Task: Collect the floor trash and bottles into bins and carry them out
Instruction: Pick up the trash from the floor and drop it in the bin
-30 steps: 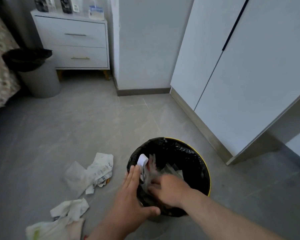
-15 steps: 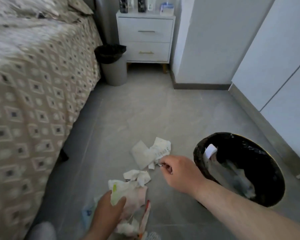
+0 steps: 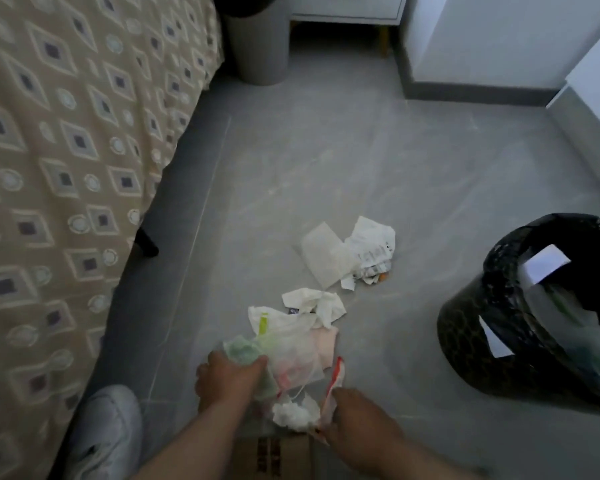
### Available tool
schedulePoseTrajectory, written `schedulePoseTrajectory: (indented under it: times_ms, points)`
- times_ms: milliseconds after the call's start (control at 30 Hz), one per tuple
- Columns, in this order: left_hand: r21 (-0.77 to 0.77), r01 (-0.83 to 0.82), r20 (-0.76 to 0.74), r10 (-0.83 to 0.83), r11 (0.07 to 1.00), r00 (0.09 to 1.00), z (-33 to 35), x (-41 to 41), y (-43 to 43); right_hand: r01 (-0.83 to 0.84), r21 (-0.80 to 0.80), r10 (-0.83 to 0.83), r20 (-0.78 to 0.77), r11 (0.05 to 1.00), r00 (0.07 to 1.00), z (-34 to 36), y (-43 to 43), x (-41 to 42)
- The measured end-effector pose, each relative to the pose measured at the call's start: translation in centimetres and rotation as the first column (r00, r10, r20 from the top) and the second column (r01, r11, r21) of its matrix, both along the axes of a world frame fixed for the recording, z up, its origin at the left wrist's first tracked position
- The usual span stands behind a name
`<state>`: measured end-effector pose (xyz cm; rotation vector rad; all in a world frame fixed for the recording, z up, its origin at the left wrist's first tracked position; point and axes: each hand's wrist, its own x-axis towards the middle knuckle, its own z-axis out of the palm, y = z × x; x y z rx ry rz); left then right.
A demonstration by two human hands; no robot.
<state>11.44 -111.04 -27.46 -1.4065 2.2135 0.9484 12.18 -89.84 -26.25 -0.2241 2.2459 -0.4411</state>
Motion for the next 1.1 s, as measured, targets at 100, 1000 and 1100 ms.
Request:
schedulePoseTrajectory:
  times_ms: [100,1000,1100]
  points:
    - [-0.026,0.055,0.038,-0.054,0.998,0.998,-0.7,-0.4,-0.3,0.238,-0.147,-0.246,-0.033,0.960,0.969,-0.5,-2.4,-1.3]
    - [0.376,-0.103,-0.345,0.242,0.921,0.907,-1.0,1.7,-5.2,0.555,-0.337,-0.511,0.218,0.761,0.832,1.9,0.2,-8.4]
    - [0.422,-0.112,-0.380,0.287,0.900,0.879,1.6,0.3,-4.5,0.527,-0.368,-0.494,0.187,0.766,0.849,6.0,1.4,-9.3]
